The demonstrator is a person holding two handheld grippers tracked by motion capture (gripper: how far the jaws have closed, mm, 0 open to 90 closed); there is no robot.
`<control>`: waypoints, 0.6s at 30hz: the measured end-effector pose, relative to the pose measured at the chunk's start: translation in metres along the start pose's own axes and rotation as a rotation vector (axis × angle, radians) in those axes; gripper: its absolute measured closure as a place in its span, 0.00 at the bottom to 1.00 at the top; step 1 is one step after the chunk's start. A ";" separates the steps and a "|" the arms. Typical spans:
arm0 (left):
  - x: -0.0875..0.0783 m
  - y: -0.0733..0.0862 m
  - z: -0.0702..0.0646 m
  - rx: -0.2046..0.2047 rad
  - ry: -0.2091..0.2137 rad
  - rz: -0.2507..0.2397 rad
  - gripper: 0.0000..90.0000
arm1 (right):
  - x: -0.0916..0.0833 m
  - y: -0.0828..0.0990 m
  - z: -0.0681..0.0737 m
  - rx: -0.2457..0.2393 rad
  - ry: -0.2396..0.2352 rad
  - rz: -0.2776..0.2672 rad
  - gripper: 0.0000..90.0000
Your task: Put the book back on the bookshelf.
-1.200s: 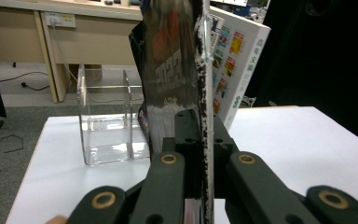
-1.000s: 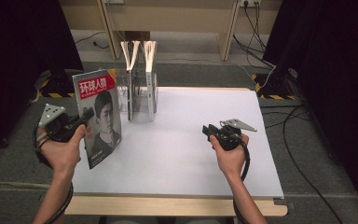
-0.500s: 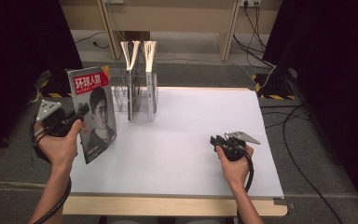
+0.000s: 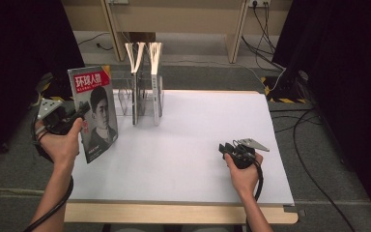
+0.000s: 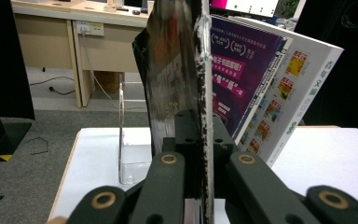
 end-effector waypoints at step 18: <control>0.028 -0.008 0.011 0.002 0.008 -0.004 0.96 | 0.001 0.002 -0.003 0.014 0.007 0.006 0.76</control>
Point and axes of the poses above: each handheld gripper's, and its own axes: x roughly forward along the jaws, y roughly out of its underside, z roughly to its left, the point moved 3 cm from there along x, roughly forward along the jaws, and after that the axes turned 8 degrees about -z, right-handed, at the moved point
